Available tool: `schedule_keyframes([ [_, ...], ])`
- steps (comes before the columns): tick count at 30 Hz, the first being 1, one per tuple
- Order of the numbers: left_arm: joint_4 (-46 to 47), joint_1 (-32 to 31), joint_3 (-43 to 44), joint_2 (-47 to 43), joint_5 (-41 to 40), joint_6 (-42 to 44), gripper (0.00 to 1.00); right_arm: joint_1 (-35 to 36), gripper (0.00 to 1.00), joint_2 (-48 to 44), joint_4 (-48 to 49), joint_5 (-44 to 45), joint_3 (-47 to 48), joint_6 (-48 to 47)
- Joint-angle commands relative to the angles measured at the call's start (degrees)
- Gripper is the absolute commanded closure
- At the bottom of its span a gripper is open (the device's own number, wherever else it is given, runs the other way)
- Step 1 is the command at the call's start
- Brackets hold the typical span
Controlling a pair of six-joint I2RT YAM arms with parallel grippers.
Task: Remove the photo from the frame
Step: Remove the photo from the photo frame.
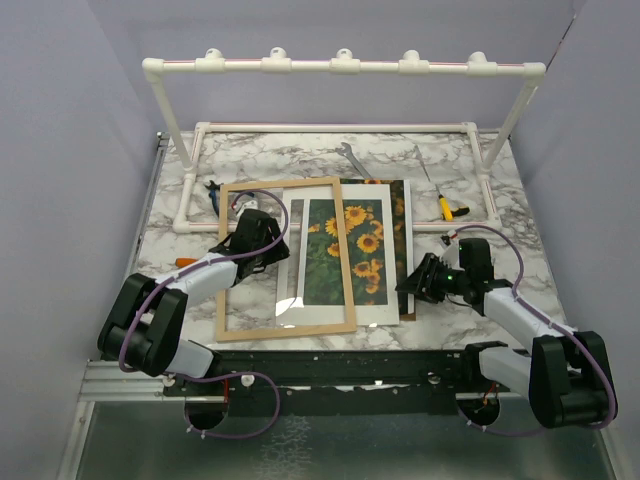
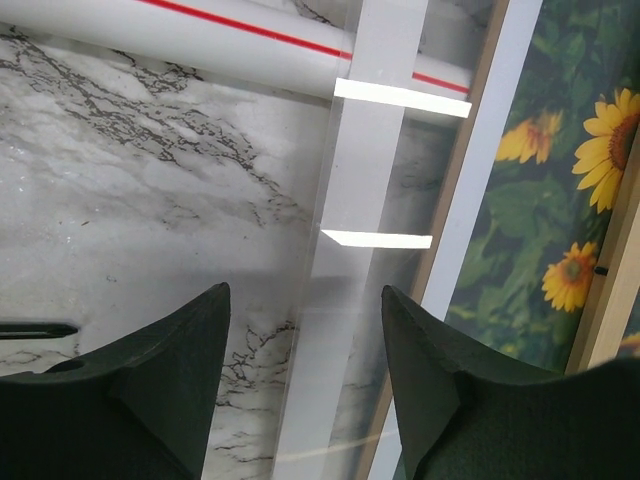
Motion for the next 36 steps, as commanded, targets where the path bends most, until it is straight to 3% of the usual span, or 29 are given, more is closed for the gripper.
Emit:
schedule_keyframes([
  [1, 4.03, 0.46, -0.54, -0.48, 2.10, -0.03, 0.36, -0.03, 0.57, 1.57, 5.67, 2.45, 1.25, -2.78],
  [13, 12.27, 0.42, -2.17, 3.19, 10.72, -0.82, 0.43, -0.07, 0.66, 7.32, 14.18, 4.19, 1.83, -3.85],
  [20, 13.35, 0.48, -2.23, 4.73, 11.70, -0.82, 0.45, -0.07, 0.71, 5.86, 13.65, 7.31, 2.61, -4.17],
  [23, 13.49, 0.48, -1.89, 5.24, 12.13, -0.91, 0.46, -0.07, 0.77, 5.56, 12.91, 8.04, 2.86, -4.74],
  [29, 13.78, 0.46, -1.62, 5.03, 12.45, -0.87, 0.52, -0.07, 0.99, 4.82, 11.01, 10.47, 3.32, -5.24],
  [36, 13.21, 0.45, -0.99, 6.11, 11.80, -0.89, 0.54, -0.03, 0.99, 0.93, 6.26, 17.16, 3.38, -4.11],
])
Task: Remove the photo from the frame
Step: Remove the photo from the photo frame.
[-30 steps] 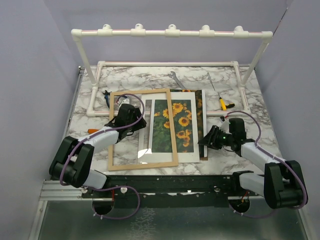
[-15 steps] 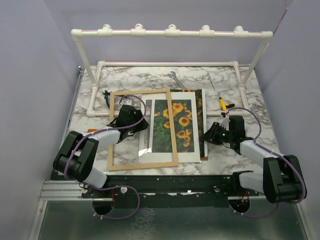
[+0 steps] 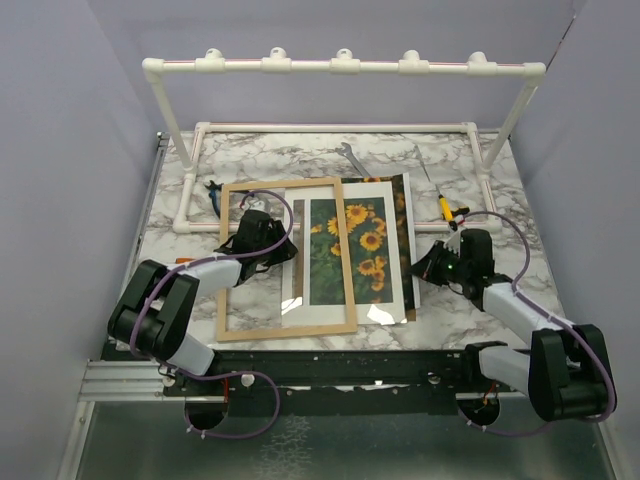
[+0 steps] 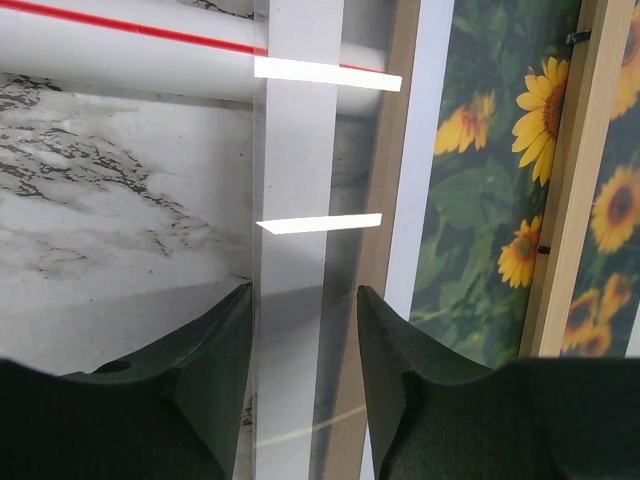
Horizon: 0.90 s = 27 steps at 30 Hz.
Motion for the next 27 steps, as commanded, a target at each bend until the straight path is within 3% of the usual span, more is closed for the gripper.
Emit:
schedule_keyframes([
  [1, 1.60, -0.01, 0.70, 1.18, 1.34, -0.36, 0.54, -0.06, 0.99, -2.60, -5.18, 6.68, 1.73, 0.11],
  [14, 3.82, -0.04, 1.07, 2.10, 3.76, -1.11, 0.54, -0.07, 0.99, -9.11, -15.21, 18.47, 5.34, 2.39],
  [27, 4.31, -0.05, 2.44, 1.79, 3.83, -1.32, 0.61, -0.07, 0.99, -10.51, -15.85, 18.48, 4.97, 3.19],
])
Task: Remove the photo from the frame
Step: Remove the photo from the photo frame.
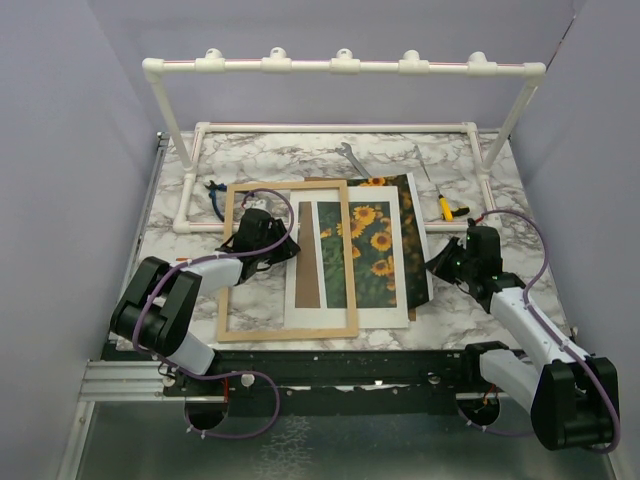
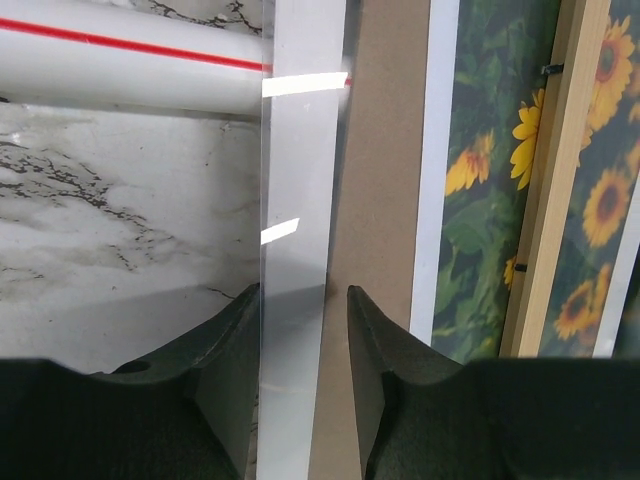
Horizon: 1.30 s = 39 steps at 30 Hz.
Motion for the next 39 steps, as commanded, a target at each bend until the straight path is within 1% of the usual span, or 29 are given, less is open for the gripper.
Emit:
schedule_keyframes([
  [1, 1.71, -0.05, 2.42, 0.44, 1.42, -0.47, 0.61, -0.03, 1.00, -0.88, -1.52, 1.85, 0.79, 0.33],
  [4, 1.92, -0.07, 2.66, 0.71, 1.73, -0.87, 0.62, -0.07, 1.00, -1.20, -2.00, 2.40, 1.10, 0.36],
  [9, 2.52, -0.03, 3.37, 1.23, 2.17, -1.20, 0.63, -0.11, 0.99, -2.04, -3.96, 5.93, 2.89, 0.27],
  [16, 2.99, -0.05, 4.41, 2.67, 2.51, -1.38, 0.63, -0.07, 0.99, -2.61, -6.63, 8.88, 4.76, 0.31],
  [26, 3.46, -0.12, 6.04, 4.47, 2.61, -1.47, 0.64, -0.07, 0.99, -4.90, -7.77, 7.88, 4.33, 1.01],
  [29, 3.47, -0.12, 6.19, 4.53, 2.62, -1.47, 0.64, -0.09, 0.99, -5.62, -9.40, 11.45, 5.30, 1.49],
  [33, 3.47, -0.12, 6.54, 4.75, 2.29, -1.51, 0.68, -0.09, 0.99, -6.77, -11.01, 15.09, 6.60, 2.03],
  [39, 4.01, -0.11, 7.21, 6.08, 2.55, -1.82, 0.69, -0.05, 0.99, -7.45, -12.81, 18.40, 7.86, 2.69],
])
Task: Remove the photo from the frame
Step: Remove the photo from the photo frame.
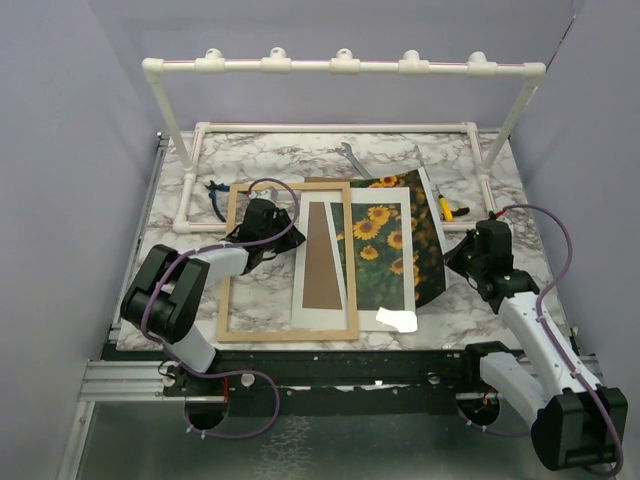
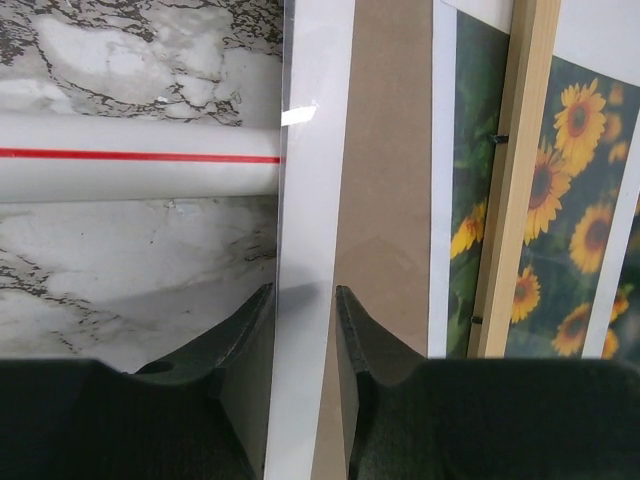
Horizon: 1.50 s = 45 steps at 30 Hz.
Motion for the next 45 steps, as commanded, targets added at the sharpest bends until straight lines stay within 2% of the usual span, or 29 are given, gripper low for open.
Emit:
schedule_keyframes([
  [1, 2.32, -0.13, 1.78, 1.65, 1.20, -0.50, 0.69, -0.07, 0.99, -1.23, -2.84, 5.48, 1.99, 1.12],
  [12, 2.16, -0.11, 1.29, 2.08, -0.67, -0.52, 0.69, -0.08, 0.99, -1.18, -6.12, 16.60, 6.19, 3.42],
  [17, 1.85, -0.15, 1.02, 2.08, -0.91, -0.49, 0.68, -0.14, 0.99, 0.10, -6.96, 25.98, 9.13, 2.66],
  [24, 1.21, -0.16, 0.94, 1.56, -1.68, -0.90, 0.68, -0.41, 0.99, 4.26, -6.71, 41.01, 11.21, 6.25],
  [29, -0.01, -0.12, 0.68, -0.44, -2.73, -0.25, 0.67, -3.05, 1.00, 6.00, -6.04, 47.43, 11.68, 8.37],
  [35, -0.91, -0.11, -0.33, -2.52, -5.05, -0.90, 0.66, -13.01, 0.99, 6.49, -5.14, 46.58, 12.85, 8.90],
  [44, -5.42, -0.19, -0.76, -7.88, -6.74, -0.05, 0.65, -16.49, 0.99, 7.44, -2.24, 48.98, 12.21, 9.42],
  [45, -6.09, -0.13, -0.83, -8.92, -7.07, 0.01, 0.65, -16.53, 0.96, 7.61, -0.65, 48.01, 11.84, 8.10],
])
